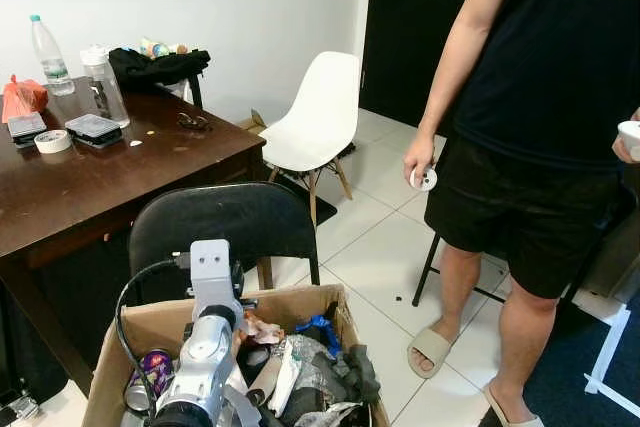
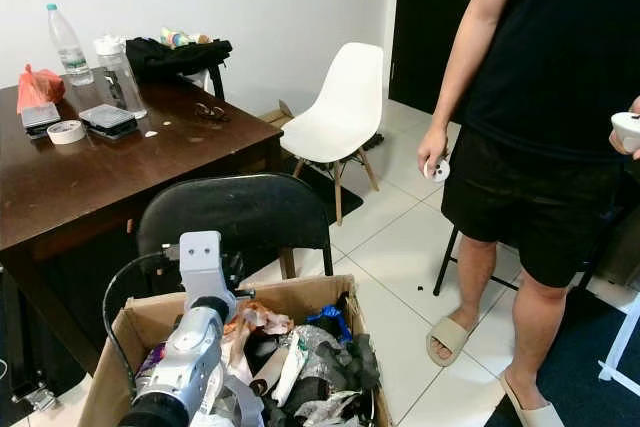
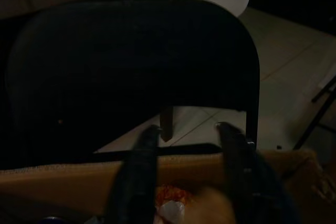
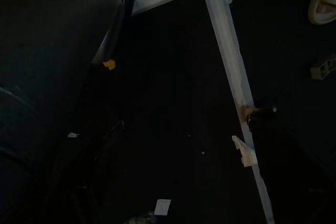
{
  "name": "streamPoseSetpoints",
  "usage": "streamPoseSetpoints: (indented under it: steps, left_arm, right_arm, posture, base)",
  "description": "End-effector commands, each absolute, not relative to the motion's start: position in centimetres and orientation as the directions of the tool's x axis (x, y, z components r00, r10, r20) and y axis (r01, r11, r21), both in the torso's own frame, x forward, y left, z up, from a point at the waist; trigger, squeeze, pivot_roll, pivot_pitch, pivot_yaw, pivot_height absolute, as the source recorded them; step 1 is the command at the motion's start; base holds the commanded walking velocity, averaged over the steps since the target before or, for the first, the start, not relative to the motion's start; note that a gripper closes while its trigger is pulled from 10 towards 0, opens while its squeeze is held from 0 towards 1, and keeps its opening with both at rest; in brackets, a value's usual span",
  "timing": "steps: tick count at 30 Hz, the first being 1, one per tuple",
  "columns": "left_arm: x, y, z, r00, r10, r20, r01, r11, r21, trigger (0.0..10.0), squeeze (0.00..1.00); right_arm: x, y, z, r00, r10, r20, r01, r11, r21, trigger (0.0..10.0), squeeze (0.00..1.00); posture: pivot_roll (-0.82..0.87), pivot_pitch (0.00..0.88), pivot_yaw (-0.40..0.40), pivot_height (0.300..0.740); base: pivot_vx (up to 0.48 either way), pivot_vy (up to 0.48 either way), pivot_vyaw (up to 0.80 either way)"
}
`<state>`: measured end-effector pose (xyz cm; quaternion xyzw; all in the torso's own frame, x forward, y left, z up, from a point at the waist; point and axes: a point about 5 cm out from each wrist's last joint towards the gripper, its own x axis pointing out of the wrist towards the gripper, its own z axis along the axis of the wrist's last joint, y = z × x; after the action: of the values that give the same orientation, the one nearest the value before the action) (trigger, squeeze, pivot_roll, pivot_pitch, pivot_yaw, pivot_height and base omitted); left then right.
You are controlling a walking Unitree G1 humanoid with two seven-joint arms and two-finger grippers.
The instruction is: Picking trash to rubbish bin
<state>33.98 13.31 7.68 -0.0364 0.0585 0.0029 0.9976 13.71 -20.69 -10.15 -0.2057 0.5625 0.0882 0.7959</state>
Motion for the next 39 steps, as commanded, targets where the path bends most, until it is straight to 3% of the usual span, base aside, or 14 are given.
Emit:
streamPoseSetpoints:
  steps: [1, 5, 6, 7, 8, 11, 14, 21, 27, 39]
  left_arm:
    - [33.6, 13.6, 6.9, 0.990, 0.007, -0.140, -0.012, 0.999, -0.035, 10.0, 1.00]
    - [33.1, 13.5, 6.2, 0.985, -0.103, -0.141, 0.094, 0.993, -0.069, 10.0, 1.00]
    - [32.9, 13.5, 6.0, 0.978, -0.155, -0.139, 0.140, 0.984, -0.112, 10.0, 0.30]
    - [32.9, 13.5, 6.0, 0.978, -0.155, -0.139, 0.140, 0.984, -0.112, 10.0, 0.30]
    - [32.6, 14.2, 5.6, 0.973, -0.176, -0.150, 0.157, 0.979, -0.130, 10.0, 0.00]
    - [31.3, 16.5, 3.7, 0.951, -0.196, -0.239, 0.168, 0.977, -0.135, 10.0, 0.00]
    - [30.9, 17.3, 3.3, 0.949, -0.184, -0.257, 0.153, 0.979, -0.136, 10.0, 0.00]
    - [27.6, 21.2, -0.2, 0.913, -0.044, -0.405, 0.002, 0.995, -0.103, 10.0, 0.00]
    - [25.8, 22.0, -1.8, 0.883, -0.035, -0.467, -0.013, 0.995, -0.099, 10.0, 0.00]
    - [25.9, 21.4, -1.9, 0.883, -0.052, -0.466, 0.003, 0.995, -0.104, 10.0, 0.00]
  right_arm:
    - [13.1, -20.2, -10.4, 0.333, -0.070, -0.940, -0.379, 0.903, -0.202, 10.0, 0.00]
    - [13.1, -20.3, -10.4, 0.332, -0.070, -0.941, -0.383, 0.902, -0.202, 10.0, 0.00]
    - [13.1, -20.3, -10.4, 0.332, -0.070, -0.941, -0.383, 0.901, -0.202, 10.0, 0.00]
    - [13.1, -20.3, -10.4, 0.332, -0.070, -0.941, -0.383, 0.901, -0.202, 10.0, 0.00]
    - [13.1, -20.3, -10.4, 0.332, -0.070, -0.941, -0.383, 0.901, -0.202, 10.0, 0.00]
    - [13.1, -20.2, -10.4, 0.330, -0.067, -0.941, -0.386, 0.901, -0.200, 10.0, 0.00]
    - [13.1, -20.1, -10.4, 0.330, -0.066, -0.942, -0.387, 0.901, -0.198, 10.0, 0.00]
    - [13.2, -19.5, -10.5, 0.327, -0.048, -0.944, -0.407, 0.894, -0.187, 10.0, 0.00]
    - [13.4, -19.2, -10.5, 0.330, -0.041, -0.943, -0.416, 0.891, -0.185, 10.0, 0.00]
    - [13.4, -19.2, -10.5, 0.328, -0.044, -0.944, -0.420, 0.888, -0.188, 10.0, 0.00]
  posture:
    - [-0.10, 0.068, 0.047, 0.740]
    - [-0.10, 0.067, 0.047, 0.740]
    - [-0.10, 0.067, 0.048, 0.740]
    - [-0.10, 0.067, 0.048, 0.740]
    - [-0.09, 0.067, 0.048, 0.740]
    - [-0.09, 0.069, 0.047, 0.740]
    - [-0.08, 0.071, 0.046, 0.740]
    - [-0.05, 0.072, 0.041, 0.740]
    - [-0.04, 0.069, 0.036, 0.740]
    - [-0.04, 0.068, 0.030, 0.740]
  base:
    - [0.000, 0.000, 0.00]
    - [0.000, 0.000, 0.00]
    - [0.000, 0.000, 0.00]
    - [0.000, 0.000, 0.00]
    - [0.000, 0.000, 0.00]
    - [0.000, 0.000, 0.00]
    - [0.000, 0.000, 0.00]
    - [-0.249, 0.000, 0.00]
    - [-0.401, 0.000, 0.00]
    - [-0.404, 0.000, 0.00]
